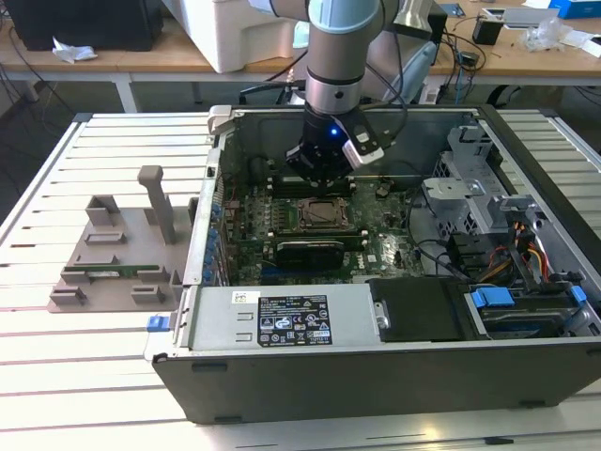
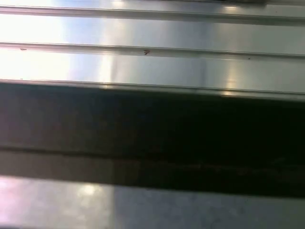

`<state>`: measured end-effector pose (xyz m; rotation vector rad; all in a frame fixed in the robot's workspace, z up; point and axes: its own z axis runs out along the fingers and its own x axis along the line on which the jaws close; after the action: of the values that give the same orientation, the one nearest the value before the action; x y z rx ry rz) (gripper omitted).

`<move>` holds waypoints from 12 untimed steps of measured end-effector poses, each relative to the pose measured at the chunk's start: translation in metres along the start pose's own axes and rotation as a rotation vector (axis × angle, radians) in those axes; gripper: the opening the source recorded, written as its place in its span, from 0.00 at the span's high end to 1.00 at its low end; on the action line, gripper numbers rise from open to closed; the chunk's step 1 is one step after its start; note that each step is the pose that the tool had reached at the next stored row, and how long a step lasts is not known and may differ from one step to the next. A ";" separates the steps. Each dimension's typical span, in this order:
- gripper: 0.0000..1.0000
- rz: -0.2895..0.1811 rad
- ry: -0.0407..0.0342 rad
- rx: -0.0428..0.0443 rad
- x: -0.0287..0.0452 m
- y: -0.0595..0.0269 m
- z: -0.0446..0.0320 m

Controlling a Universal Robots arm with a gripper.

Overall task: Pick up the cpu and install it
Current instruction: 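Install the first cpu locking lever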

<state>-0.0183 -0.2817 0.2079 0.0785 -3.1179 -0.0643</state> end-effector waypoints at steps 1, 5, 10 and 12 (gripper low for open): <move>0.89 0.000 0.0000 0.0010 -0.0019 -0.0001 0.0006; 0.89 0.000 0.0003 0.0037 -0.0081 -0.0005 0.0025; 0.89 0.000 0.0011 0.0090 -0.0108 -0.0010 0.0050; 0.89 0.000 0.0005 0.0090 -0.0120 -0.0009 0.0058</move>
<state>-0.0064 -0.2818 0.2018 0.0783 -3.1178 -0.0503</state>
